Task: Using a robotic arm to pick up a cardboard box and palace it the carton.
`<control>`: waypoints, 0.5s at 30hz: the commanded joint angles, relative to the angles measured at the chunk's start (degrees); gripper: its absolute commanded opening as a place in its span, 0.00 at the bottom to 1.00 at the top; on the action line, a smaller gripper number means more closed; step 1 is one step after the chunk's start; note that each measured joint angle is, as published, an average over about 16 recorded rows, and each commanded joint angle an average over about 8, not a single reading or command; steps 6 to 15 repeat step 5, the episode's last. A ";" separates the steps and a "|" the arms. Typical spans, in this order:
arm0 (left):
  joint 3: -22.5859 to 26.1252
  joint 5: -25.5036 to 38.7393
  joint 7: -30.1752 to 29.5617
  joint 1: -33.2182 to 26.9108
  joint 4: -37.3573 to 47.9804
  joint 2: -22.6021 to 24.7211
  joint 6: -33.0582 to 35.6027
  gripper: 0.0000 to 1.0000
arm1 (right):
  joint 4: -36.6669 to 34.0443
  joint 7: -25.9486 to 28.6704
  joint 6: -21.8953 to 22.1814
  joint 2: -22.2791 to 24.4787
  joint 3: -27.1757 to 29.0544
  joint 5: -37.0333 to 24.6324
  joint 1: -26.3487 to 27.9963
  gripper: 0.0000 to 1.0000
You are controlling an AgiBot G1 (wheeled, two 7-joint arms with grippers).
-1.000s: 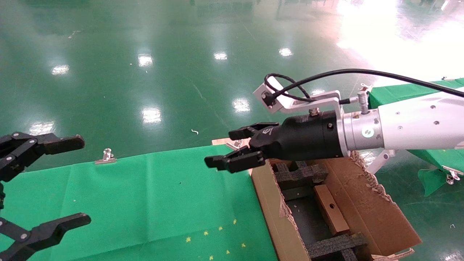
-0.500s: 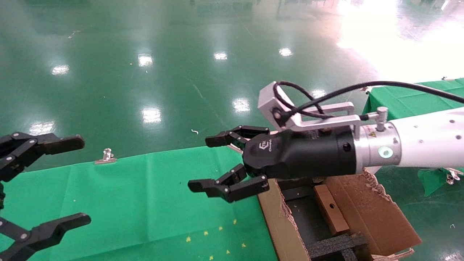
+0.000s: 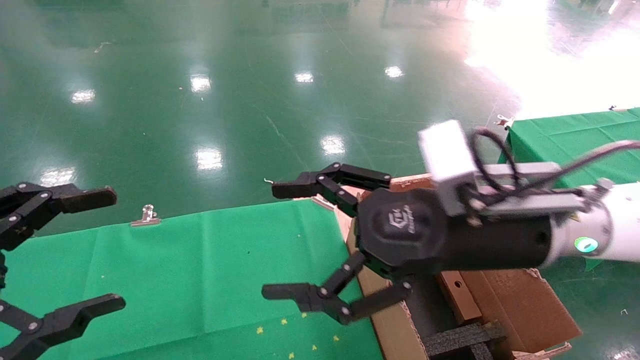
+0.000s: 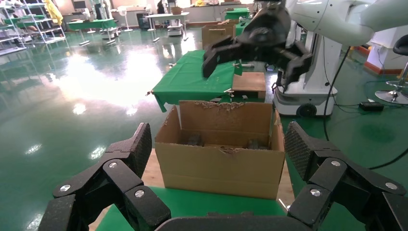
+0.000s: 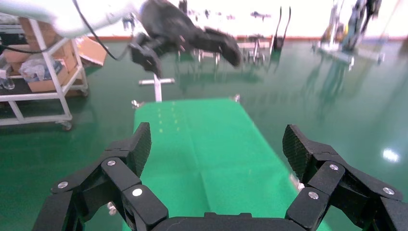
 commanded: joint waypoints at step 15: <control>0.00 -0.01 0.00 0.01 0.01 0.00 -0.01 1.00 | -0.30 -4.48 -2.74 -0.42 4.80 2.41 -3.33 1.00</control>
